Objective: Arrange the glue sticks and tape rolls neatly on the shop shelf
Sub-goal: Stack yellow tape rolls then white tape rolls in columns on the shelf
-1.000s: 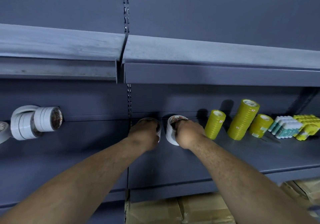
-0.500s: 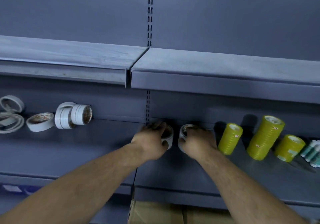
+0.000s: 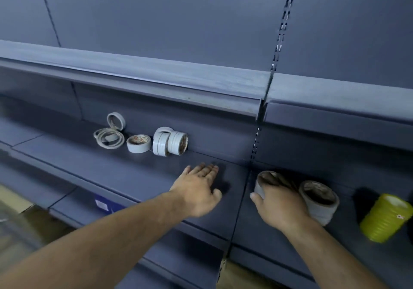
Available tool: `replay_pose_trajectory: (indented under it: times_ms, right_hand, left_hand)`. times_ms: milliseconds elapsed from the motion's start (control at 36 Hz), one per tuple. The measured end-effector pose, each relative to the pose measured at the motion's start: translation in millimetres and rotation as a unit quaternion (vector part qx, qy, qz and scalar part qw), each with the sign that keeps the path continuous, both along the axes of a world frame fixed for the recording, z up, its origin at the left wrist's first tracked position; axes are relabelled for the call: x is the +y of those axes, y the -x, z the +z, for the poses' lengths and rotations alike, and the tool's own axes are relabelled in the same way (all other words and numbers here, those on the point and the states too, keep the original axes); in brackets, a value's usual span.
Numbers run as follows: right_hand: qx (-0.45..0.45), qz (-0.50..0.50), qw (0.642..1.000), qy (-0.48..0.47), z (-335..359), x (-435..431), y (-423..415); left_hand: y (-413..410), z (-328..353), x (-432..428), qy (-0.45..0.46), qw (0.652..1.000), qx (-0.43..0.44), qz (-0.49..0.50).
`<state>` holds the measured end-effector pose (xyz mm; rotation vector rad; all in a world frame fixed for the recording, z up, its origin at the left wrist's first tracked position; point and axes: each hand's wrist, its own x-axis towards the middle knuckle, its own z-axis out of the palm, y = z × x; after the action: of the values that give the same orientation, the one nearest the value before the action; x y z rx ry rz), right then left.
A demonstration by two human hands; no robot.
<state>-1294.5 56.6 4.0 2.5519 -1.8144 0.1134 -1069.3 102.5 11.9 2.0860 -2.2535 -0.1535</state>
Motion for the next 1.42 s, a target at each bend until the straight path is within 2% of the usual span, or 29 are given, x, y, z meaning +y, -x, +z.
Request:
replay_pose_trajectory:
  times_ms: [139,250,472,639,944,1083,1194,1278,1417]
  right_hand:
    - [0.007,0.009,0.999,-0.032,9,7,-69]
    - [0.025,0.027,0.999,0.001,13,15,-143]
    - [-0.004,0.083,0.997,-0.004,7,28,-314]
    - [0.0,0.118,0.993,-0.032,6,22,-403]
    - [-0.008,0.186,0.981,-0.05,-18,-39,-514]
    - [0.039,0.205,0.977,-0.03,-32,-67,-560]
    - [0.066,0.199,0.977,-0.032,-51,-87,-585]
    - [0.102,0.181,0.978,-0.034,-70,-105,-593]
    - [0.033,0.173,0.984,-0.032,-70,-98,-600]
  left_hand:
    - [-69,-9,16,0.015,0.999,0.017,0.033]
    - [-137,-13,30,0.017,0.998,0.028,0.054]
    - [-281,-17,50,0.024,0.996,0.039,0.08]
    - [-359,-23,44,0.021,0.993,0.043,0.104]
    - [-442,-37,10,0.004,0.984,0.029,0.173]
    - [-473,-41,-6,-0.006,0.981,0.005,0.192]
    - [-490,-43,-22,0.013,0.987,-0.032,0.157]
    - [-504,-49,-39,0.042,0.99,-0.028,0.129]
    - [-517,-61,-63,0.049,0.997,-0.004,0.064]
